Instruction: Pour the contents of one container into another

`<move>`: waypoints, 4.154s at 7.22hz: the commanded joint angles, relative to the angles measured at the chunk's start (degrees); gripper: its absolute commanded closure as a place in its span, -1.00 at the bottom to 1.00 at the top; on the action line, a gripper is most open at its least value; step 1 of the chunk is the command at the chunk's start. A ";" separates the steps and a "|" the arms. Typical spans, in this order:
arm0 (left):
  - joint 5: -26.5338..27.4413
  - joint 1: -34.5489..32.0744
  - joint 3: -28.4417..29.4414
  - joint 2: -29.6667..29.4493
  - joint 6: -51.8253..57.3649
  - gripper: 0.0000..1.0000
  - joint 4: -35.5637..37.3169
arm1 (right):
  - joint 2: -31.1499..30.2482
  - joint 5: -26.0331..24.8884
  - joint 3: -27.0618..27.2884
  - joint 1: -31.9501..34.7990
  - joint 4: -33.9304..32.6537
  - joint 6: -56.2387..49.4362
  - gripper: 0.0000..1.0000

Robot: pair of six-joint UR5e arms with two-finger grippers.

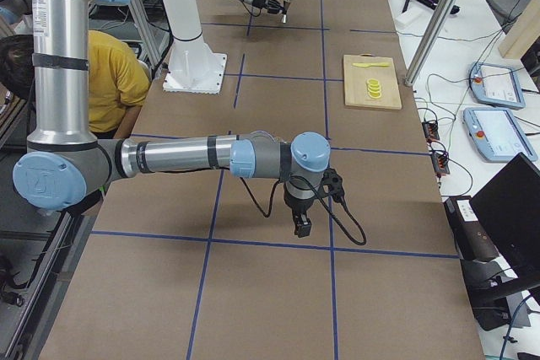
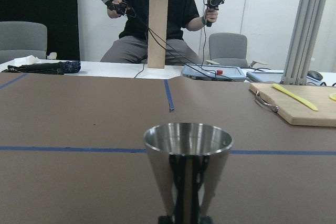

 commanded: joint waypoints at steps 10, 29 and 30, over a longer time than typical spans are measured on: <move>-10.04 -0.83 -1.73 -14.60 57.03 1.00 -28.52 | -0.95 0.16 0.68 0.00 10.49 0.00 -1.00; -30.37 -7.43 2.92 -29.11 66.97 1.00 -18.85 | -12.90 -81.41 18.78 -76.42 46.42 88.40 -1.00; -30.37 -7.60 3.53 -29.20 66.79 1.00 -18.77 | -13.08 -85.15 17.12 -77.86 46.42 95.03 -1.00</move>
